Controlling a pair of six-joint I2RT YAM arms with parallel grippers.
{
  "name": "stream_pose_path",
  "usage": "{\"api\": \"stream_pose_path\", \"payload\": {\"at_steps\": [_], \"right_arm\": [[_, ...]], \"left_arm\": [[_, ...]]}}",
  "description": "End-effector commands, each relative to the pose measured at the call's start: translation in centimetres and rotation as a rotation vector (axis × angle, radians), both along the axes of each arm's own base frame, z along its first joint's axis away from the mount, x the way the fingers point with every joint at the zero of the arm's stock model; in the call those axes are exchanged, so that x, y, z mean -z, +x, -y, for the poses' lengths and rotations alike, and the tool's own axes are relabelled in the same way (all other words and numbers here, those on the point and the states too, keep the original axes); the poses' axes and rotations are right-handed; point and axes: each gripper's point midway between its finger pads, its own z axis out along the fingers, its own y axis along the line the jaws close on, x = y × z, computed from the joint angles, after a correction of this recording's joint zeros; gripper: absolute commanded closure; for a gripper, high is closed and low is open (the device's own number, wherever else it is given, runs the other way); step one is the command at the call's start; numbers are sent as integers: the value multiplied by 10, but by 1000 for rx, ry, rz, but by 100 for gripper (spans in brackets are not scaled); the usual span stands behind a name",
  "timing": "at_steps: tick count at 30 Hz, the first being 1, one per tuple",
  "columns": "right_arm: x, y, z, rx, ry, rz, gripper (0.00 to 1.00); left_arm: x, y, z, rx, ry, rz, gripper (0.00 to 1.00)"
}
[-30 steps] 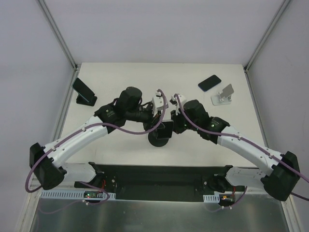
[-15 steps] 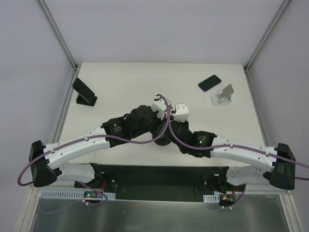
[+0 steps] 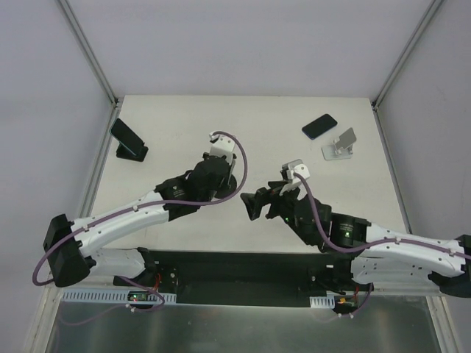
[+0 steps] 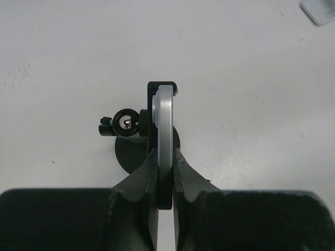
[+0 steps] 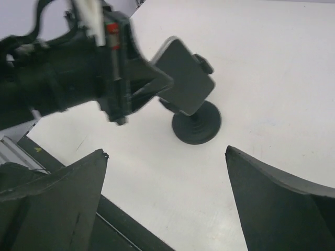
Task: Place the phone on the phone stand
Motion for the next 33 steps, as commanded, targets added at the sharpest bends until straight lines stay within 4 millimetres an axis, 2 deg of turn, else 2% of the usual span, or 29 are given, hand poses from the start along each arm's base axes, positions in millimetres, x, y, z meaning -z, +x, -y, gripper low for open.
{"api": "stream_pose_path", "payload": {"at_steps": [1,2,3,4,5,6,7,9,10,13,14,16,17,20,21,23,24,27,28,29,30,31,33], "right_arm": [[6,3,21,-111,-43,57,4],[22,13,31,-86,-65,38,4],[29,10,30,-130,-56,15,4],[34,13,34,-128,-51,1,4],[48,20,41,-105,-59,-27,4],[53,17,38,-142,-47,-54,4],[57,18,38,-146,-49,-70,4],[64,20,36,-161,-50,-95,4],[69,21,34,-169,-59,-102,4],[79,23,28,-200,-83,-128,4],[76,26,25,-202,-69,-119,4],[81,24,20,-232,-76,-133,4],[84,26,21,-232,-77,-138,4],[89,22,19,-265,-70,-160,4],[88,16,15,-305,-58,-172,4],[89,11,14,-333,-51,-176,4],[89,8,13,-349,-46,-175,4],[86,1,16,-363,-62,-135,4],[87,-1,18,-366,-74,-132,4],[87,-2,20,-369,-76,-127,4],[83,-3,23,-371,-78,-104,4],[86,-5,26,-370,-93,-109,4],[84,-7,31,-360,-92,-104,4]], "left_arm": [[-15,-16,-32,98,-18,16,100],[-19,-19,-34,145,-43,13,100],[-30,-21,-51,149,-72,25,100],[-35,-27,-53,203,-81,24,100],[-38,-29,-63,203,-70,21,100],[-32,-36,-76,203,-30,-20,100],[-45,-31,-94,176,-4,-16,100],[-59,-30,-109,179,45,-16,100],[-51,-30,-130,141,102,-60,100],[-52,-25,-156,85,142,-116,100],[-53,-17,-174,20,146,-122,100],[-57,-11,-191,-8,182,-102,100],[-61,-3,-206,-53,197,-80,100],[-75,16,-227,-74,205,-26,100],[-76,24,-248,-125,186,-20,100],[-78,34,-266,-159,180,-2,100],[-78,42,-281,-202,180,2,100],[-82,54,-284,-145,179,20,100],[-82,56,-291,-125,203,28,100],[-84,58,-287,-81,185,36,100],[-88,62,-292,-81,177,41,100],[-92,65,-307,-122,149,55,100],[-97,71,-312,-113,101,54,100]]}}
